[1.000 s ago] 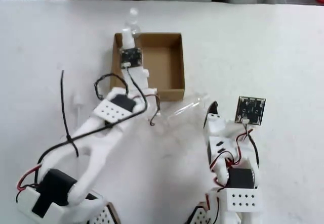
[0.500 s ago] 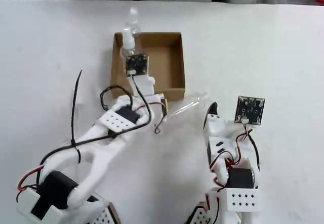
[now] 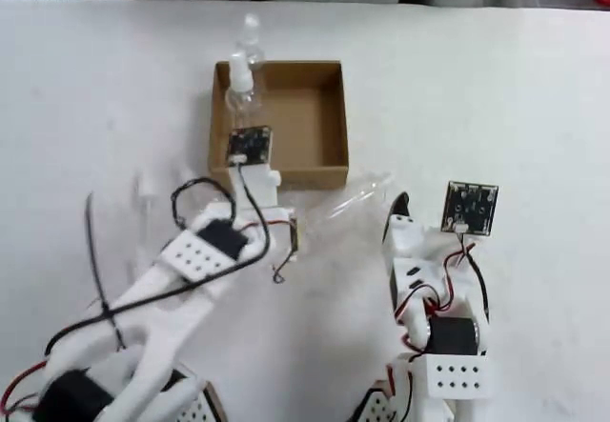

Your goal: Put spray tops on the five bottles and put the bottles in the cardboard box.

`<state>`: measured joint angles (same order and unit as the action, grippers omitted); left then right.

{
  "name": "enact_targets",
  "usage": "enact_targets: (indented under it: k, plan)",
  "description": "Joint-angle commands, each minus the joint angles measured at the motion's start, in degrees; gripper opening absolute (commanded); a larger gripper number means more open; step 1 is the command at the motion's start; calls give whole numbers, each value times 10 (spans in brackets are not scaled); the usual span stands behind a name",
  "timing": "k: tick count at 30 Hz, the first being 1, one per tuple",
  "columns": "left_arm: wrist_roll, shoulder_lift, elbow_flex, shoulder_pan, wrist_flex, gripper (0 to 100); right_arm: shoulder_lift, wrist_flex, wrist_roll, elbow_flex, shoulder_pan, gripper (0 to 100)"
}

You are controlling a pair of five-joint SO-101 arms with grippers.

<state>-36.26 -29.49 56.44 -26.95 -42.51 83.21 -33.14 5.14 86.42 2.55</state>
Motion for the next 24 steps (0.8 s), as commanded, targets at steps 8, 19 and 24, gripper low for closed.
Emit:
enact_targets:
  k: [8, 19, 24]
  plan:
    - [16, -282, 68, 89, -71, 27, 7, 2, -7, 2, -3, 265]
    - [15, -119, 64, 43, 161, 24, 7, 2, -7, 2, -4, 265]
    - [15, 15, 57, 36, 260, 24, 7, 2, -7, 2, -6, 265]
